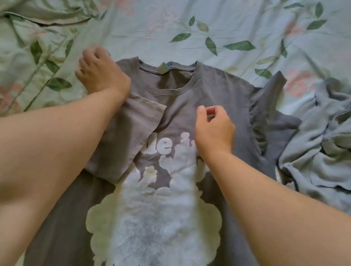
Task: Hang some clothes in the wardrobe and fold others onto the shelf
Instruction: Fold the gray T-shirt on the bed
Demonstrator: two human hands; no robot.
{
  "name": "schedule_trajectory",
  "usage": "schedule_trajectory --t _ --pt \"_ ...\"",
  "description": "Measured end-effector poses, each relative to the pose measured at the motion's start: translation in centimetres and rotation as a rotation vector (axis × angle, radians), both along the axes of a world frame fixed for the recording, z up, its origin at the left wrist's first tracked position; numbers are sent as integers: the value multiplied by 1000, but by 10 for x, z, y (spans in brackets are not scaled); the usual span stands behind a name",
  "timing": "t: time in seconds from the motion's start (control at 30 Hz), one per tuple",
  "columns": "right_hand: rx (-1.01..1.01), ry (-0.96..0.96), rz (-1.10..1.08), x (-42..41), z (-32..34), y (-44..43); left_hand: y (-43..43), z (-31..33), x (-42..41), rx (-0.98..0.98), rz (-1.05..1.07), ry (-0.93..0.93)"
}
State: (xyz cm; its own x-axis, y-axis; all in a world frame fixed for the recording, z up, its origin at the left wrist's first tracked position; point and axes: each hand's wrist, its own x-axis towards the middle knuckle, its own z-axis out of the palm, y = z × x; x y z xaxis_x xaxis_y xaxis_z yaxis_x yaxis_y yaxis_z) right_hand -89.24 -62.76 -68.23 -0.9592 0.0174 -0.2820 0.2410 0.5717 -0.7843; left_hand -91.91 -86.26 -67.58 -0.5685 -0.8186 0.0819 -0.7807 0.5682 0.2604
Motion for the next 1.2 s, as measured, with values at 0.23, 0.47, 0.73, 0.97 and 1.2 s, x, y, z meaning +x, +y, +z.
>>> schedule_trajectory --t 0.23,0.47,0.73,0.97,1.2 --pt "232 13 -303 -44 12 131 168 16 -73 258 -850 -4" --pt "483 -174 111 -68 18 177 265 24 -114 413 -952 -229" --pt "-112 -318 -355 -63 41 221 318 37 -148 435 -896 -394" --pt "-613 -526 -854 -49 42 231 348 31 -152 720 -724 -349" --pt "-405 -105 -601 -18 52 207 331 43 -140 1038 -541 -114"
